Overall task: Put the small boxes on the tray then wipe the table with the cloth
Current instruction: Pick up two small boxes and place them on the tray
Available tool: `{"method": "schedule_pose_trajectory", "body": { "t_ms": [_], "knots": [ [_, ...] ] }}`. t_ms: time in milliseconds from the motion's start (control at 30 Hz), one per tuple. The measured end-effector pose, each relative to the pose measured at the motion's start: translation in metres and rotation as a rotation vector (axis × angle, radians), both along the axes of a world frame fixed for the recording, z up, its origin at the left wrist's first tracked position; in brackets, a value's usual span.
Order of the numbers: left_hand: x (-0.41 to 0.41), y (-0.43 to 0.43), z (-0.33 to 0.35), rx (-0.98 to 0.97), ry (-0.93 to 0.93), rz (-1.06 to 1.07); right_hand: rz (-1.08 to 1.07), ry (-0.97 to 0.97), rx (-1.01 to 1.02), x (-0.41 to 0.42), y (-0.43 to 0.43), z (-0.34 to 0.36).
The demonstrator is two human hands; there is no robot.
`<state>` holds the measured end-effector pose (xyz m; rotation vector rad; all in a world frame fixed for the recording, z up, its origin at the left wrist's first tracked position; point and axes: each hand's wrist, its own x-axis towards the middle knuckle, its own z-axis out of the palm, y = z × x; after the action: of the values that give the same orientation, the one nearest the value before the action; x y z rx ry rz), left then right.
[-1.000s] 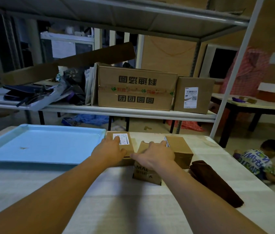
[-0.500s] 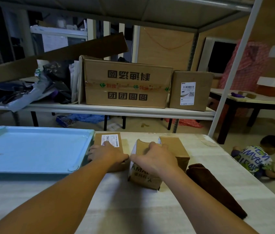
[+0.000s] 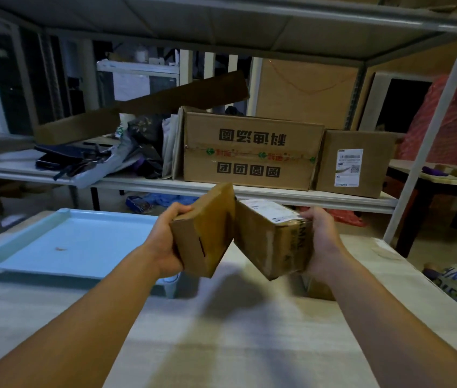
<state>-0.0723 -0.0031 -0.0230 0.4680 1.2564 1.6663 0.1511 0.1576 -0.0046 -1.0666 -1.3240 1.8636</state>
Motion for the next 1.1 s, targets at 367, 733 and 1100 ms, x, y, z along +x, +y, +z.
{"method": "schedule_pose_trajectory", "body": {
  "t_ms": [367, 733, 1100],
  "knots": [
    [-0.049, -0.073, -0.014, 0.194, -0.176, 0.085, -0.006, 0.114, -0.129, -0.04, -0.032, -0.007],
    [-0.132, -0.1, 0.01, -0.278, 0.526, 0.298, 0.119, -0.108, 0.382, -0.173, -0.084, 0.0],
    [-0.155, -0.063, -0.04, -0.922, 1.342, 0.138, 0.17, -0.627, 0.898, -0.22, -0.103, -0.05]
  ]
}}
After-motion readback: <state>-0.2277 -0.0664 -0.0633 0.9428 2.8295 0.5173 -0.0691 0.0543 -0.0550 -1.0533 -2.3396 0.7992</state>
